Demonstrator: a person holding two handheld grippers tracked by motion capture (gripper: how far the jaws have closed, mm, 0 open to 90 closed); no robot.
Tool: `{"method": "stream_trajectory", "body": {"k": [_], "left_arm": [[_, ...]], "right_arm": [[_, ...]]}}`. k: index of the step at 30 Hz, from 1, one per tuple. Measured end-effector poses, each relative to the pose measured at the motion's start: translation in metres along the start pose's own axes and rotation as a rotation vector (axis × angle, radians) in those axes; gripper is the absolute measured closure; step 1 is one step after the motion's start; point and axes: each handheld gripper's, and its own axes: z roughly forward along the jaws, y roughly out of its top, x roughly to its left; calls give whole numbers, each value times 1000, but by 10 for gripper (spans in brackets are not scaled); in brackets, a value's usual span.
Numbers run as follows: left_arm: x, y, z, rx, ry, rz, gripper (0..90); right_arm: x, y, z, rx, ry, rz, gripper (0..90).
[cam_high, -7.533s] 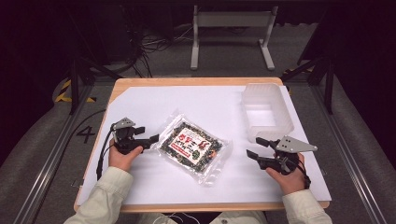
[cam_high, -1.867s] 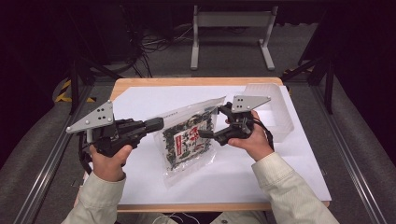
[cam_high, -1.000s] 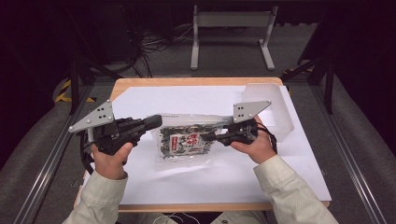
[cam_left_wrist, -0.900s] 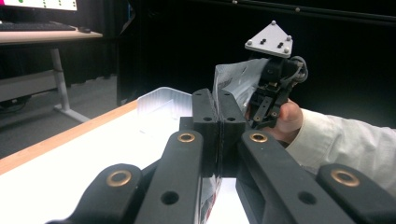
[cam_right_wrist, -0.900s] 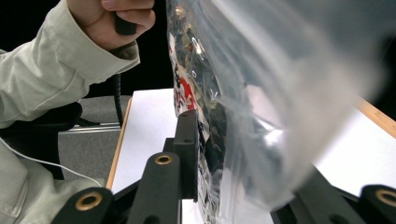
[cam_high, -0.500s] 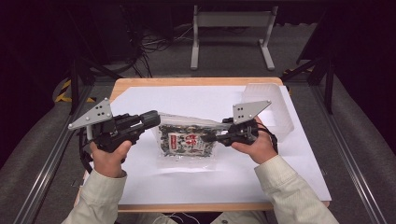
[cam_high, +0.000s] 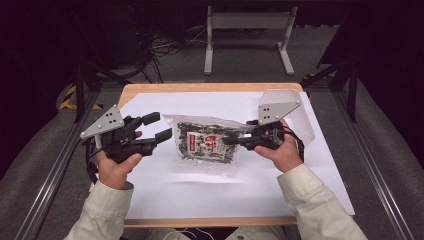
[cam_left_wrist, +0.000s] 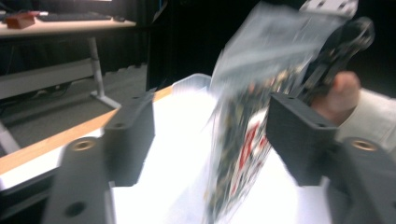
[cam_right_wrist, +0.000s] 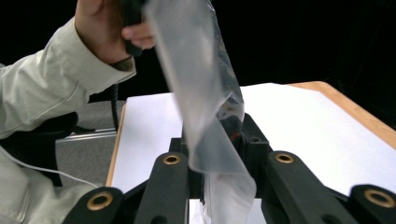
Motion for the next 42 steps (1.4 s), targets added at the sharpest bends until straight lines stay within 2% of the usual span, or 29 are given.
{"method": "stream_trajectory", "body": {"k": [5, 11, 16, 17, 18, 25, 36, 42], "left_arm": [[8, -15, 5, 49, 26, -7, 244], [20, -33, 7, 82, 48, -23, 194], [33, -56, 9, 114, 73, -32, 174], [33, -56, 9, 114, 73, -32, 171], [36, -62, 9, 132, 76, -28, 170], [47, -83, 12, 173, 100, -38, 161], [57, -104, 18, 222, 109, -51, 157], [64, -110, 18, 226, 124, -62, 159]], "right_arm": [[-4, 3, -11, -1, -38, 11, 765], [-9, 6, -24, 7, -84, 22, 765], [-15, 9, -36, 3, -120, 39, 765], [-15, 9, -36, 3, -120, 39, 765], [-17, 11, -42, 7, -144, 41, 765], [-25, 18, -57, 5, -199, 56, 764], [-41, 28, -81, 18, -287, 86, 764], [-51, 30, -94, 16, -334, 113, 764]]}}
